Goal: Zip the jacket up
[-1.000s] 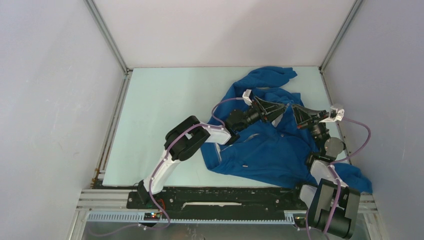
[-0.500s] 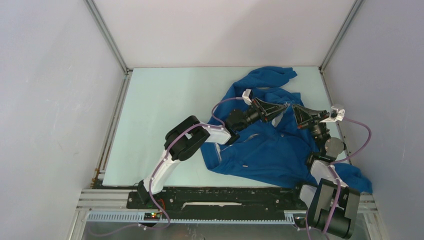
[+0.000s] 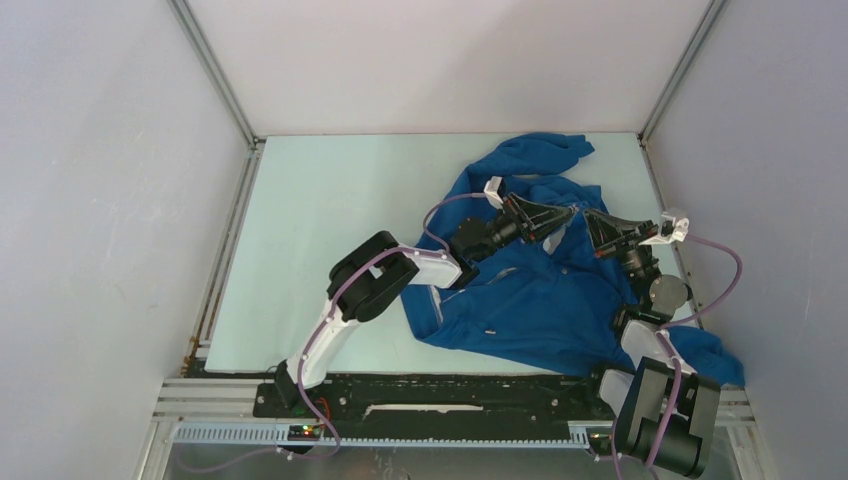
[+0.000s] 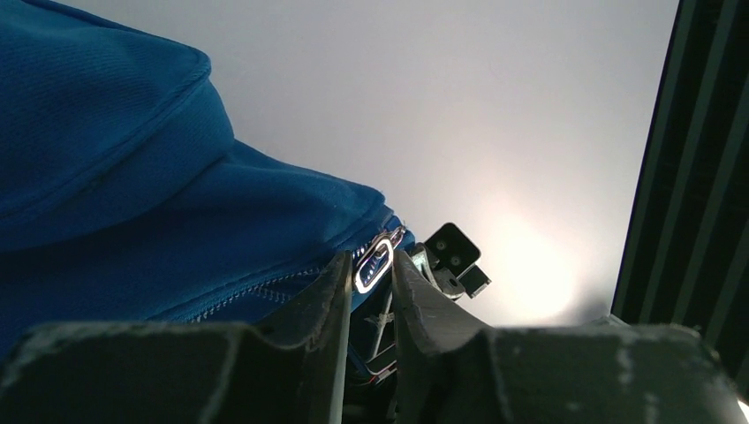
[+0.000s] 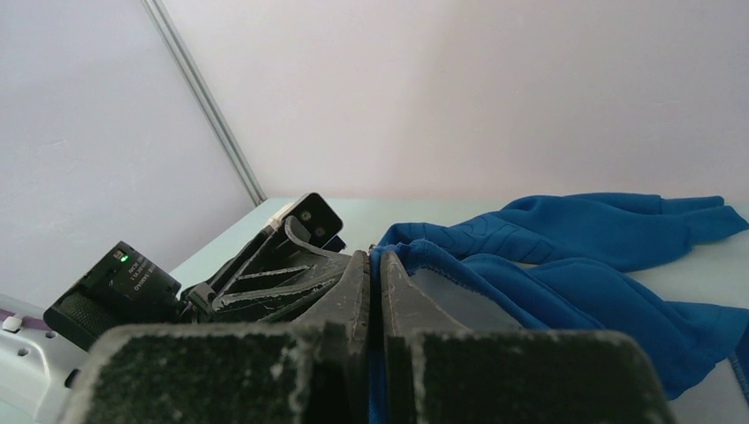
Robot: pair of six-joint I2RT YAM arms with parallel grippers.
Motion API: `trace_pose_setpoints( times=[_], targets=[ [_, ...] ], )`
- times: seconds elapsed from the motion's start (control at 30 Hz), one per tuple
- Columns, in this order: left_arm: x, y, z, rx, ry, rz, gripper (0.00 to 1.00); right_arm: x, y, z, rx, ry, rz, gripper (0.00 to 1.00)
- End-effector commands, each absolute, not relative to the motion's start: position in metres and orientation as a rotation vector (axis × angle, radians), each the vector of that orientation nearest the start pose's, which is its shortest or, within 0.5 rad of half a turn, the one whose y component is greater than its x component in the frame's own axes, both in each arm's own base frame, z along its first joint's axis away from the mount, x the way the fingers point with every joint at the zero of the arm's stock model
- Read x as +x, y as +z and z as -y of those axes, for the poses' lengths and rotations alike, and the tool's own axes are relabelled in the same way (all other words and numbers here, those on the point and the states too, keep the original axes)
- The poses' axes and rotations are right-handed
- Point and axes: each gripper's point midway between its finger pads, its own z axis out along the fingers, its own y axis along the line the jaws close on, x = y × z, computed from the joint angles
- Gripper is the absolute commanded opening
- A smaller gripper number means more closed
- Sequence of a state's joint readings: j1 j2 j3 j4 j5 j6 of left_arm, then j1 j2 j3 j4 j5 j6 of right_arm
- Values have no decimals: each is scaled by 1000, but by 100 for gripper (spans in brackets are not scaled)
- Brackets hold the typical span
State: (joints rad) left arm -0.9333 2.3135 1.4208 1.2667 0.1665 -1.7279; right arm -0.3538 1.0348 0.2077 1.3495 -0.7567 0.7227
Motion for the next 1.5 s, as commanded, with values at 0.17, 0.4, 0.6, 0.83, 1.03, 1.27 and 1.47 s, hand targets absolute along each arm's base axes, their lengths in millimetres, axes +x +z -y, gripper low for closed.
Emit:
trace_pose_setpoints(
  times=[0.17,0.4,0.6,0.83,1.03,1.27,1.47],
  targets=[
    [307,301,523,-395,-2390,-1414,26,294,286,-41,-141,687,-1149,0],
    [308,301,524,-402,-2404,-1415,26,294,286,-41,-141,687,-1149,0],
    [309,298,529,-411,-2412,-1442,23,294,287,-41,-144,687,-1147,0],
    [311,296,532,-418,-2409,-1459,24,293,288,-42,-145,687,-1145,0],
    [313,293,535,-431,-2407,-1473,22,293,288,-42,-146,687,-1143,0],
    [314,301,533,-421,-2418,-1436,20,293,288,-41,-143,685,-1143,0],
    [314,302,529,-448,-2449,-1405,24,293,289,-41,-145,686,-1140,0]
  ],
)
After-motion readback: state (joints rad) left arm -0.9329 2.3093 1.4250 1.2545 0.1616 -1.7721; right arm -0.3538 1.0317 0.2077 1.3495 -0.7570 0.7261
